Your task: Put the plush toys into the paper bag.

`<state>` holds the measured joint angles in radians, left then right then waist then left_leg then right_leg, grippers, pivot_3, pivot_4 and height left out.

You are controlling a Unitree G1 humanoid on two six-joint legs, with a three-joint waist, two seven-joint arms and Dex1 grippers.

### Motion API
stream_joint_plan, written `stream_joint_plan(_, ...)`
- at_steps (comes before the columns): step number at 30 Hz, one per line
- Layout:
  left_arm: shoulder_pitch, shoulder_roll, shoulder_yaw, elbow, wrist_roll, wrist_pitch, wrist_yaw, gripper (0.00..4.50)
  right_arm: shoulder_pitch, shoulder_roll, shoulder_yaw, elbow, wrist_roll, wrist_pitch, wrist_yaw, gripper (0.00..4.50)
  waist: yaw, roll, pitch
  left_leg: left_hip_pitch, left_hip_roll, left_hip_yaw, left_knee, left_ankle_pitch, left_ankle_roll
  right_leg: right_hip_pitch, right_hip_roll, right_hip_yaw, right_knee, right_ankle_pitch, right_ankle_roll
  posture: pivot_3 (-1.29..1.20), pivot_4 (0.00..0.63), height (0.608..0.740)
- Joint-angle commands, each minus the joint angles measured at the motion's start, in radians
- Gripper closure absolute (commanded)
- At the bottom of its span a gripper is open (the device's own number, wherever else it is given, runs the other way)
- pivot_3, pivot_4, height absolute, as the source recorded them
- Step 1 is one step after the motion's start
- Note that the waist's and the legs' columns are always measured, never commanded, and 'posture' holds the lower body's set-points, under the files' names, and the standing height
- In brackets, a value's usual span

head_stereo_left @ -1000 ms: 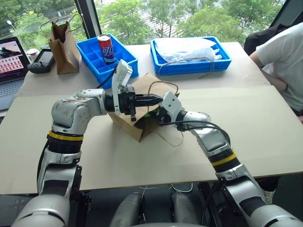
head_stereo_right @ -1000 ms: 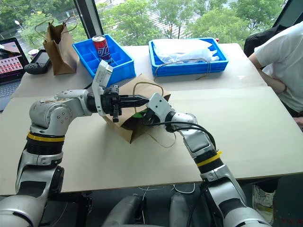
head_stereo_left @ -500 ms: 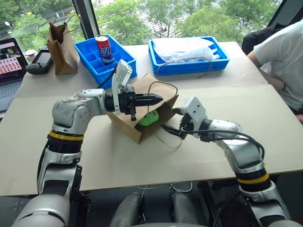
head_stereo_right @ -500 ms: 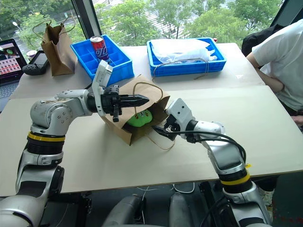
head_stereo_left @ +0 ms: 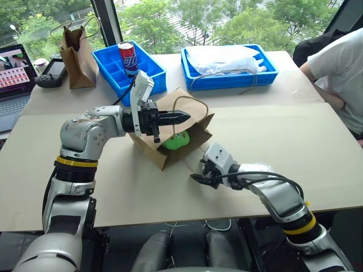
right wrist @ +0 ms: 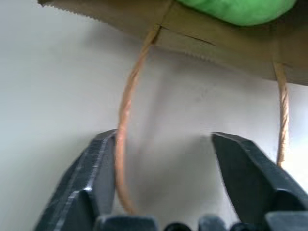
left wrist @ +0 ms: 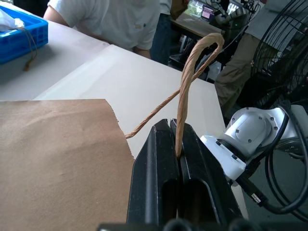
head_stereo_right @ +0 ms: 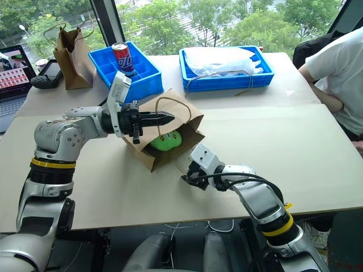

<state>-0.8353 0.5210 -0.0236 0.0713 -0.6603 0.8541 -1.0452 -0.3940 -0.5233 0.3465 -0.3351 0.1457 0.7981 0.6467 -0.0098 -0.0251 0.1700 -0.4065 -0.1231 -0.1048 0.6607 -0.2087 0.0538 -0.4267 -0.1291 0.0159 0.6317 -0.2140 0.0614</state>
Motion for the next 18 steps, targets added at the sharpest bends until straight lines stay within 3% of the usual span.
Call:
stream_joint_plan(1,-0.034,0.018,0.025,-0.003,0.005,-0.024,-0.009,4.50,-0.079,-0.028,-0.100,-0.027,0.020,-0.033,0.020,2.63,-0.002,0.000,0.000,0.000,0.000,0.000,0.000,0.000,0.000,0.000,0.000,0.000,0.000,0.000,0.000,0.00,0.150,0.740)
stream_joint_plan(6,-0.049,0.008,0.034,0.023,0.012,-0.042,0.002,4.50,-0.178,-0.075,-0.172,-0.028,0.044,-0.050,0.057,4.35,-0.002,0.000,0.000,0.000,0.000,0.000,0.000,0.000,0.000,0.000,0.000,0.000,0.000,0.000,0.000,0.00,0.150,0.740)
stream_joint_plan(7,-0.053,0.005,0.036,0.029,0.017,-0.053,0.006,4.50,-0.213,-0.086,-0.194,-0.025,0.051,-0.052,0.066,4.48,-0.002,0.000,0.000,0.000,0.000,0.000,0.000,0.000,0.000,0.000,0.000,-0.001,0.000,0.000,0.000,0.00,0.150,0.740)
stream_joint_plan(18,-0.108,-0.063,0.075,0.123,0.069,-0.196,0.083,4.50,-0.441,-0.162,-0.258,0.015,0.049,-0.098,0.104,4.48,-0.002,0.000,0.000,-0.002,0.000,0.000,0.000,-0.001,0.001,-0.001,0.000,0.000,-0.001,0.000,0.000,0.00,0.150,0.740)
